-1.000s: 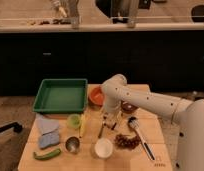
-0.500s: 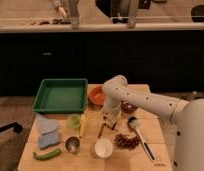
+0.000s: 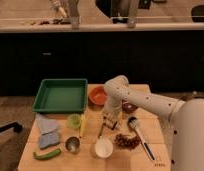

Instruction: Place eraser in plastic cup

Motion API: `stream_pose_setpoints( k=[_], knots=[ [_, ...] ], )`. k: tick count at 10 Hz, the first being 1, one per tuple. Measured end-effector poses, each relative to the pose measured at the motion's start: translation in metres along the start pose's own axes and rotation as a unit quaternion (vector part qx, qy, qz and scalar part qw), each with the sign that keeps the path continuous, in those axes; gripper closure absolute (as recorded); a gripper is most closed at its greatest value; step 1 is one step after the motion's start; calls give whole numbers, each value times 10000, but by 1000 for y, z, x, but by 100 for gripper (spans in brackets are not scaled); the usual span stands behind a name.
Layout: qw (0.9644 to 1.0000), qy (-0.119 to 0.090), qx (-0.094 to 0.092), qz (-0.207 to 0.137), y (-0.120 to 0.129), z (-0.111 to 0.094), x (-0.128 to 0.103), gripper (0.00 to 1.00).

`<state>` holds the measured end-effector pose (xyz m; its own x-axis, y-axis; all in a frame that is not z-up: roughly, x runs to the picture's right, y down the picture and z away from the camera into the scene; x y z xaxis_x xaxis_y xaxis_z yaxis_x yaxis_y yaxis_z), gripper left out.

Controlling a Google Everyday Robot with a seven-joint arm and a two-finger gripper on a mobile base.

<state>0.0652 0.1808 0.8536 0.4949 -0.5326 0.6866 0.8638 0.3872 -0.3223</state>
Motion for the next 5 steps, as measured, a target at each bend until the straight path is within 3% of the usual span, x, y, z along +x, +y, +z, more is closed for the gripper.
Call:
stream_pose_setpoints(
  k=[5],
  knots=[
    [9998,-161,-128,42,4,14,10,20]
  ],
)
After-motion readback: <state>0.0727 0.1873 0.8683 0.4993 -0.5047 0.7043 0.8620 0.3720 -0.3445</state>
